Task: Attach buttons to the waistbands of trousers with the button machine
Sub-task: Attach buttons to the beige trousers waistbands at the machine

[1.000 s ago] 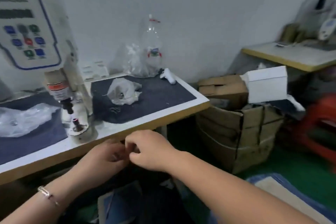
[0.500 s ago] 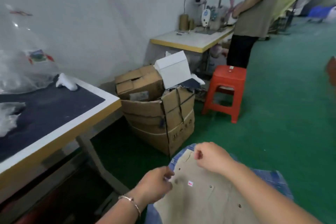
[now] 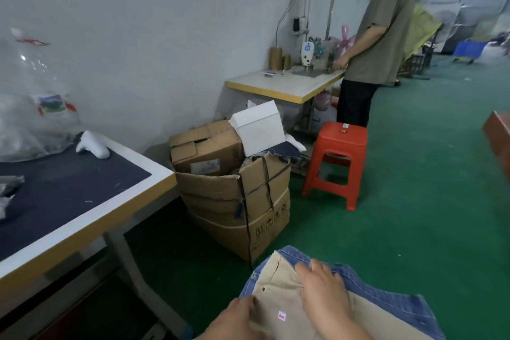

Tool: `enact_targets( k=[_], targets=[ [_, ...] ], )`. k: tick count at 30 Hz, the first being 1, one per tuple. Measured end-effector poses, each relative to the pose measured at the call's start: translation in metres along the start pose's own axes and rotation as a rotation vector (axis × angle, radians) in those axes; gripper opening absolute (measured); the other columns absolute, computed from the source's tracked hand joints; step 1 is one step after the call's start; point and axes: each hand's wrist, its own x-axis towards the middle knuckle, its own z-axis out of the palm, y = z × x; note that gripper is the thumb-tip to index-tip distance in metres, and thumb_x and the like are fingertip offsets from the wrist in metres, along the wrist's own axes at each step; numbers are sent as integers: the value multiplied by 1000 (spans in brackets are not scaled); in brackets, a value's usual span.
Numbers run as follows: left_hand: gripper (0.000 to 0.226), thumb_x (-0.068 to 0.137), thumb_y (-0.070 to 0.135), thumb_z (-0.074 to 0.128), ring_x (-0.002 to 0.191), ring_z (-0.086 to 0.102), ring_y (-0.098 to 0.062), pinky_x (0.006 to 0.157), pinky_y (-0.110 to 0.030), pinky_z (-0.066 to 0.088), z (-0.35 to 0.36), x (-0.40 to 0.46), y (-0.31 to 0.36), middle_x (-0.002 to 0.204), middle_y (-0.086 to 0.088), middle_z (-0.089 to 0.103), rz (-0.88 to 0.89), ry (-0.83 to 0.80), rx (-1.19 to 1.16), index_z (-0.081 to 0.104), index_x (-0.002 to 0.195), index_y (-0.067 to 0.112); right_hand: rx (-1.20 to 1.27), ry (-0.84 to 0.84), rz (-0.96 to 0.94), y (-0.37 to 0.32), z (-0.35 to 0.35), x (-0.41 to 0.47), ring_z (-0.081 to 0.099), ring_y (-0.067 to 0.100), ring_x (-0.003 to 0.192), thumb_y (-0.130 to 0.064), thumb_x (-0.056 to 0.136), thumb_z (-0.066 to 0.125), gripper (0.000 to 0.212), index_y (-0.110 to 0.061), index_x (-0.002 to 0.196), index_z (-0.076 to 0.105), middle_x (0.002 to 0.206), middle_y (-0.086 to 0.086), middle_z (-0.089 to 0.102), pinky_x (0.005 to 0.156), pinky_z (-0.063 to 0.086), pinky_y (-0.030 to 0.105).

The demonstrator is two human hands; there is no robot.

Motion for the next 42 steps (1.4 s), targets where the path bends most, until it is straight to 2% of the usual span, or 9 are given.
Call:
enact_targets(
  k=[4,7,12,18,22,26,33,38,42],
  targets=[
    [109,66,61,71,139,36,-13,114,-30,32,-22,-4,19,154,4,30,-30,-23,-177,15,155,30,142,111,-95,-5,-24,-10,58,20,107,-27,98,44,14,-28,112,41,118,-5,58,67,34,34],
    [126,55,61,80,140,35,-14,116,-34,31,-38,-11,29,155,7,31,23,13,-393,10,156,30,246,247,-190,-17,-54,-16,58,21,98,-31,97,44,18,-31,115,42,107,-7,59,64,35,34],
    [38,76,36,81,98,70,-13,90,-31,54,-90,-37,53,103,5,75,188,19,-585,69,110,27,420,349,-349,-32,-114,-16,58,20,81,-30,96,51,5,-33,96,47,79,-11,53,62,39,33],
    [9,88,23,70,87,71,-23,81,-35,55,-157,-94,57,98,-11,75,345,173,-746,76,94,22,633,401,-502,-59,-175,-11,61,14,82,-30,88,64,9,-24,93,62,85,-7,65,74,50,40],
    [26,82,28,66,92,71,-29,84,-40,54,-201,-149,51,103,-17,74,435,365,-798,74,105,17,909,36,-632,-83,-214,-9,67,2,92,-55,65,79,48,-36,106,66,100,-17,71,80,56,33],
    [31,80,27,66,88,69,-32,73,-34,56,-233,-214,22,103,-26,71,421,494,-773,72,105,10,814,-328,-785,-127,-221,-2,67,-3,90,-32,70,84,27,-37,93,71,96,-17,72,83,50,26],
    [32,73,24,69,87,73,-29,66,-30,61,-259,-335,-61,104,-19,74,123,851,-798,76,103,17,994,-442,-973,-269,-221,-10,66,9,69,-11,82,75,14,0,91,72,76,3,71,62,50,16],
    [27,73,21,66,79,75,-22,55,-24,56,-262,-415,-107,97,-12,76,-25,1114,-855,79,96,20,1133,-587,-1025,-377,-216,-39,60,18,68,-16,81,75,6,-14,76,72,76,8,68,63,46,25],
    [19,87,18,63,69,73,-16,59,-27,58,-260,-455,-149,88,-6,77,-188,1335,-818,80,87,27,1169,-554,-993,-443,-193,-63,60,8,65,-24,79,78,20,-8,74,67,68,-1,65,57,47,17]
  ],
)
